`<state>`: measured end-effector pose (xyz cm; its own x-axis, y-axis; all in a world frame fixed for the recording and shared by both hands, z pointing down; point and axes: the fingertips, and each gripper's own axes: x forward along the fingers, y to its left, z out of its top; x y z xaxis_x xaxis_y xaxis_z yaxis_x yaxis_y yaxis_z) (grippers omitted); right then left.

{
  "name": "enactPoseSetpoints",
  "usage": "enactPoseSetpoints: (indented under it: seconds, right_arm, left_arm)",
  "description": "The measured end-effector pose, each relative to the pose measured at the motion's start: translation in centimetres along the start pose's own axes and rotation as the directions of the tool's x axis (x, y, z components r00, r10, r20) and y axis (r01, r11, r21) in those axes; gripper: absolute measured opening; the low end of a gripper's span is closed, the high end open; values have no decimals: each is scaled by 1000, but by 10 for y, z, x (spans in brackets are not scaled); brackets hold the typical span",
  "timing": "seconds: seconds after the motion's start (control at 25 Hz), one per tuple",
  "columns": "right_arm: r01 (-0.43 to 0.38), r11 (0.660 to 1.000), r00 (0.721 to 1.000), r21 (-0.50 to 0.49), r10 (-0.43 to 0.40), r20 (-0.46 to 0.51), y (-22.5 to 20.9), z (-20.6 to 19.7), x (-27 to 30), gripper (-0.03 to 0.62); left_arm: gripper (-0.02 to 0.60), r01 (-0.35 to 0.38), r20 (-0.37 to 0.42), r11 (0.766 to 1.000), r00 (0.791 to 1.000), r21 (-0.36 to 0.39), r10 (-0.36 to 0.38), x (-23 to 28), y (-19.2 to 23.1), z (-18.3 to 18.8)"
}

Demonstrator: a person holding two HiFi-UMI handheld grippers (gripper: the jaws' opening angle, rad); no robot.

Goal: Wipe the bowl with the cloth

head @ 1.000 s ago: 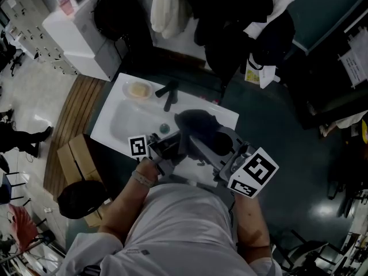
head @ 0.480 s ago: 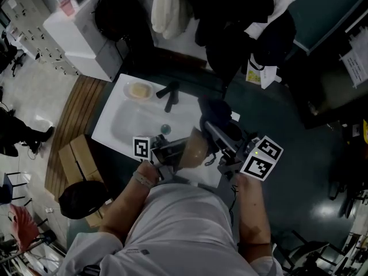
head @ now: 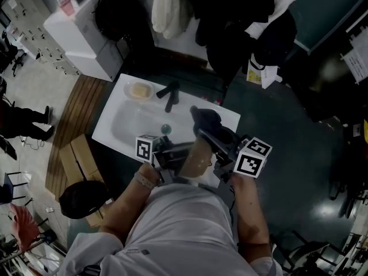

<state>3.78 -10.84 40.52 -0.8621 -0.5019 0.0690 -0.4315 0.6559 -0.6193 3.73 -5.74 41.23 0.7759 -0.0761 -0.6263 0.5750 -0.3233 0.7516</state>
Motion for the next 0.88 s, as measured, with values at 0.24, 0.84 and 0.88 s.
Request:
enactPoseSetpoints:
  seconds: [0.24,0.84,0.88]
  right_arm:
    - [11,1000,1000,25,-11,21,-4,-8,-4,77]
    - [202,937,978,-285,-206,19,-4,-12,-30,77]
    - [223,900,970,-375,-242,-5,-2,-13,-30,77]
  left_arm:
    - [21,4,31,1000,1000,-2,-4,-3,1,2]
    - [21,17,273,994,962,-107,13,-20,3,39]
    - [21,14,296,993,955,-114,21,-23,5,44]
